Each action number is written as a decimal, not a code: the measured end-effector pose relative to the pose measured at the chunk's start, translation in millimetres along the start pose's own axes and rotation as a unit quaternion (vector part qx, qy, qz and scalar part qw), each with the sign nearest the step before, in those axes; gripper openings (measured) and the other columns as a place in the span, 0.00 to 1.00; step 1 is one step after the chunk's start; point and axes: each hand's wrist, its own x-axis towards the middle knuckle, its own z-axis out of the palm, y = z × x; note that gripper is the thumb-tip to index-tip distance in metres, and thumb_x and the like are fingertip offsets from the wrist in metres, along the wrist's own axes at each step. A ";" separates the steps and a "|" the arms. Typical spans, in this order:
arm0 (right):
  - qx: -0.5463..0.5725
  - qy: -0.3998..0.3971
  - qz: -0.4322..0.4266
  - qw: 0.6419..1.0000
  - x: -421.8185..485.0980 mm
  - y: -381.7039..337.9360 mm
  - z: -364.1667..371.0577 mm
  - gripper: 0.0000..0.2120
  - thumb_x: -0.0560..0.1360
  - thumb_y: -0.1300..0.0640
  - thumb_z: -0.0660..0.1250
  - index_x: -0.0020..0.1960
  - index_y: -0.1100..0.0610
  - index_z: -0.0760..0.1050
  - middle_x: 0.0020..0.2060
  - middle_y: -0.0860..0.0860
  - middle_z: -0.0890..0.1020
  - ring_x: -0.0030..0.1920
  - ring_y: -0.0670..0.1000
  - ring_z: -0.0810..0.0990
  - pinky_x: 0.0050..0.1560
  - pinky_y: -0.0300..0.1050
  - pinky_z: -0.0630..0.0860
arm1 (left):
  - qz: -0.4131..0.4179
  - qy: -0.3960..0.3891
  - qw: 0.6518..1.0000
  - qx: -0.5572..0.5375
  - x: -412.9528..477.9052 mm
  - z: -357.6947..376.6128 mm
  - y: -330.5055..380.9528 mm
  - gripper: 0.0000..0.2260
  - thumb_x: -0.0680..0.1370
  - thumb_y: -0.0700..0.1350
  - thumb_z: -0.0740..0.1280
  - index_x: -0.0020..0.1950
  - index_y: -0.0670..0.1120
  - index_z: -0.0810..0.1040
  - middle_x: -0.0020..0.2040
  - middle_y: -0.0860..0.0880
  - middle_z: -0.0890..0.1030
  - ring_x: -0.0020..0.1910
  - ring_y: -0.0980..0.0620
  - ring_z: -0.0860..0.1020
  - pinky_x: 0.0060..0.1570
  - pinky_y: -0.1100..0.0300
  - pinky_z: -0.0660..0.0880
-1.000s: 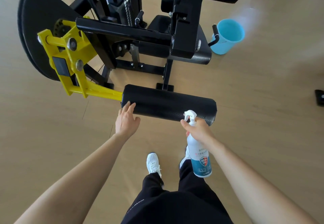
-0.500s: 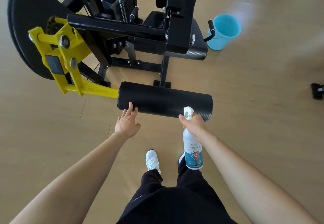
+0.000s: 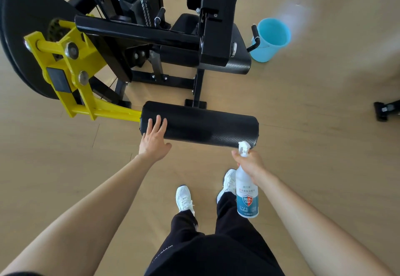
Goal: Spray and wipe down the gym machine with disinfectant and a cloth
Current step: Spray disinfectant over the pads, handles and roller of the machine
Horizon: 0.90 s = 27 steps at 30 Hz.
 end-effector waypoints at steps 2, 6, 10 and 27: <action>0.015 0.011 -0.001 1.000 0.1 2.5 -6.2 0.13 0.80 0.48 0.70 0.44 0.56 0.74 0.35 0.51 0.79 0.37 0.50 0.76 0.38 0.42 0.70 | 0.000 -0.007 1.000 0.017 -6.9 9.7 -4.6 0.40 0.80 0.44 0.67 0.85 0.51 0.47 0.85 0.50 0.42 0.84 0.43 0.40 0.78 0.40 0.60; 0.049 0.022 0.000 0.999 1.7 2.5 -11.6 0.13 0.80 0.49 0.71 0.42 0.55 0.73 0.35 0.52 0.78 0.37 0.50 0.76 0.39 0.41 0.70 | -0.011 -0.032 0.999 0.031 -20.6 22.5 -13.8 0.38 0.80 0.46 0.66 0.85 0.52 0.49 0.85 0.52 0.41 0.84 0.43 0.44 0.80 0.40 0.55; 0.039 -0.008 -0.009 0.999 1.5 -3.8 -2.9 0.14 0.79 0.49 0.72 0.41 0.56 0.74 0.34 0.52 0.78 0.39 0.52 0.76 0.40 0.43 0.70 | -0.068 -0.067 0.995 -0.034 -36.7 28.3 -9.6 0.31 0.79 0.48 0.66 0.82 0.50 0.63 0.84 0.50 0.60 0.81 0.46 0.59 0.74 0.47 0.67; 0.318 -0.072 -0.097 0.940 -35.6 -19.9 -48.5 0.12 0.79 0.51 0.72 0.50 0.61 0.82 0.31 0.50 0.79 0.42 0.55 0.82 0.47 0.49 0.79 | 0.099 -0.314 0.847 -0.417 -95.6 46.4 149.4 0.17 0.76 0.49 0.74 0.63 0.55 0.76 0.57 0.54 0.84 0.56 0.56 0.83 0.53 0.60 0.81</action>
